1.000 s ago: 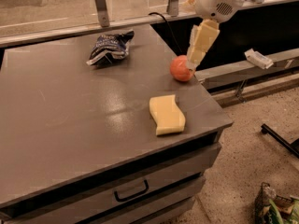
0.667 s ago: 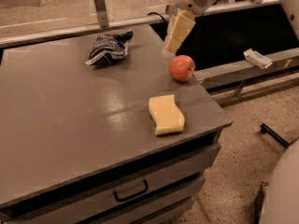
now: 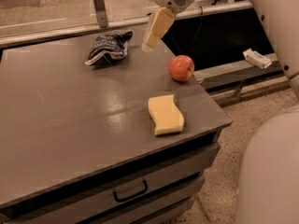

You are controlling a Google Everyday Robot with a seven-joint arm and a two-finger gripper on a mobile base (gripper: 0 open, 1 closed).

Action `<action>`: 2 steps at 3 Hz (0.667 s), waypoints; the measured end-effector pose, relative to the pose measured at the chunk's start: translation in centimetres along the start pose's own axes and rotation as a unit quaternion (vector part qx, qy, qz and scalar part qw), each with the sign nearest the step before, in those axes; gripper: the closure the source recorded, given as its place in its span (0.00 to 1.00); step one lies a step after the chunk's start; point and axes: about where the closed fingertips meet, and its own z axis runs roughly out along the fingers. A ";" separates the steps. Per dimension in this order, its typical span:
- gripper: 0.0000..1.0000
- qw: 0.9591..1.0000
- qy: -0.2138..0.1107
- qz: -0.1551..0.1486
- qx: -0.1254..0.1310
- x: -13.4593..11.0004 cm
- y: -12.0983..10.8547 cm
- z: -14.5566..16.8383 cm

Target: Move blue chip bag near sponge

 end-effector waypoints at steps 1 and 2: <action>0.00 1.000 -0.023 -0.012 -0.010 -0.8 -0.7 2.5; 0.00 0.999 -0.035 -0.023 -0.005 -1.4 -2.7 5.8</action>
Offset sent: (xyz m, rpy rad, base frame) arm 0.0734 0.0718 -0.0362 0.0725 -0.0575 0.0789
